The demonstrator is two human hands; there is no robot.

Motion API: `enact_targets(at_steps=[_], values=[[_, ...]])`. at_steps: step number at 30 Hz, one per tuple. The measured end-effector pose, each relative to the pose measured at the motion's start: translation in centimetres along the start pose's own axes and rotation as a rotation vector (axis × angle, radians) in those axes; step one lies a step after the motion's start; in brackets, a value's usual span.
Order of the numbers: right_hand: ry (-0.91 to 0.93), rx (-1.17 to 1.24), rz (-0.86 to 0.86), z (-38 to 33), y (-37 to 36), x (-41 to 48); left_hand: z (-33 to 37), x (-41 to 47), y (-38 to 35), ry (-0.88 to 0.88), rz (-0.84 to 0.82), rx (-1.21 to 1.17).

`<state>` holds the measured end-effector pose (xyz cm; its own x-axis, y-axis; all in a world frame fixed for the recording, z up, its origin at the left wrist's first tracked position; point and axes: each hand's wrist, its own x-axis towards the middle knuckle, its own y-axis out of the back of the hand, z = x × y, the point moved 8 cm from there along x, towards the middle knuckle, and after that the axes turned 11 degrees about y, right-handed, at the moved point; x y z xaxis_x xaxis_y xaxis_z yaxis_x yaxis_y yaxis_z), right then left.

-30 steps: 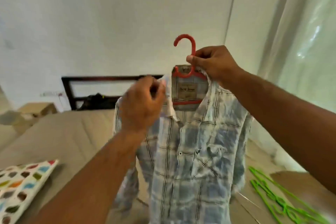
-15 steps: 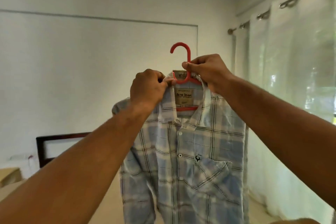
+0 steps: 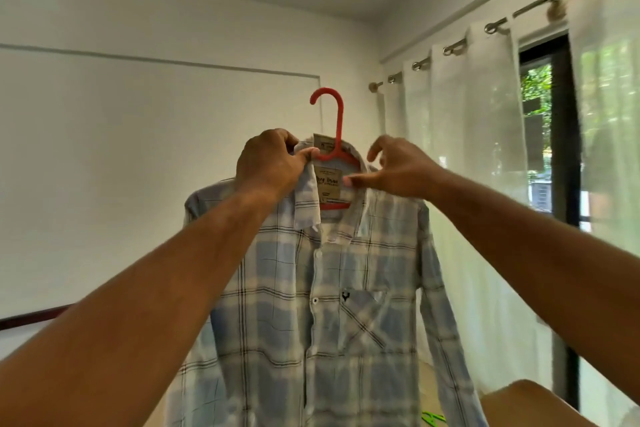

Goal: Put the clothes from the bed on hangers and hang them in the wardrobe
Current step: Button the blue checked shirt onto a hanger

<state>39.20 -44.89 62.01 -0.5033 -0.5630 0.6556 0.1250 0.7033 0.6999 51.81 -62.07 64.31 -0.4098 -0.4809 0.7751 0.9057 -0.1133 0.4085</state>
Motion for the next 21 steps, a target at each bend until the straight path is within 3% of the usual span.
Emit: enact_targets(at_steps=[3,12,17,19,21], values=[[-0.024,-0.033,0.012,-0.6,-0.8,-2.6,0.5,0.0,0.8,-0.052,-0.027,-0.041],[0.038,-0.206,0.296,-1.8,5.7,-4.2,2.6,-1.2,0.5,-0.262,-0.15,-0.038],[0.031,-0.077,0.127,-0.2,5.6,-5.3,4.9,-1.7,-1.0,-0.311,-0.178,-0.192],[0.03,0.073,0.125,1.2,6.5,-6.4,6.0,-1.9,-1.8,-0.34,-0.188,-0.246],[0.046,0.069,0.105,2.7,7.8,-8.0,7.5,-2.4,-3.4,-0.371,-0.228,-0.302]])
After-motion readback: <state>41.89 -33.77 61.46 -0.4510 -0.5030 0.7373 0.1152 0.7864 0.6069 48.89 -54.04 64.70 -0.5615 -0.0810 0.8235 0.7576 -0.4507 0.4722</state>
